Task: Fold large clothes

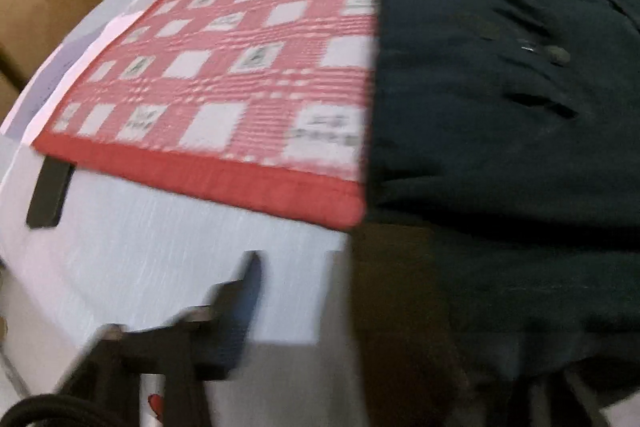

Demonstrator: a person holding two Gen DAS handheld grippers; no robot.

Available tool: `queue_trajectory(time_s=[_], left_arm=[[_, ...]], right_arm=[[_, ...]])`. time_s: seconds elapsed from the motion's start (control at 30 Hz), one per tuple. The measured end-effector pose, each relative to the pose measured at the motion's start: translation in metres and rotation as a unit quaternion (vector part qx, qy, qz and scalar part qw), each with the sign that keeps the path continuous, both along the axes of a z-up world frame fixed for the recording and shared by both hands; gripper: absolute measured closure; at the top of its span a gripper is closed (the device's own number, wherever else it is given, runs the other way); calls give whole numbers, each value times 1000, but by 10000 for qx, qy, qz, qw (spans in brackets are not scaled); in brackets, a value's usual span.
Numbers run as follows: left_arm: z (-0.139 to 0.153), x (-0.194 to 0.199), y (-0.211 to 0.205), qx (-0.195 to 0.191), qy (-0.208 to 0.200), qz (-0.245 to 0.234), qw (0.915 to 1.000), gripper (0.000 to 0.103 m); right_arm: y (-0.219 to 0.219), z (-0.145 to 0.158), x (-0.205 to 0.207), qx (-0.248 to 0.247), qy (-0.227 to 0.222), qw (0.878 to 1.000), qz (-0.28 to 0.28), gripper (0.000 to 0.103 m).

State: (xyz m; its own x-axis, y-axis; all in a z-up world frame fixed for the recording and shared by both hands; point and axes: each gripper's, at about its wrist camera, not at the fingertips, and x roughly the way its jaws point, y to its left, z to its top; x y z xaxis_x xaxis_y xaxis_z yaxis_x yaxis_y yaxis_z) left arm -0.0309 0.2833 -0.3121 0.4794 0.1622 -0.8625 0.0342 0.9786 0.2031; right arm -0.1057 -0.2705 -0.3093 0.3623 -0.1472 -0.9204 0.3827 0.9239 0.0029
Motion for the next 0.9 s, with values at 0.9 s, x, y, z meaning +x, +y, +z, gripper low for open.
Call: queue_trajectory(time_s=[0.9], left_arm=[[141, -119, 7, -11, 1165, -725, 9905, 88]], right_arm=[[20, 181, -88, 53, 830, 9932, 816, 88]])
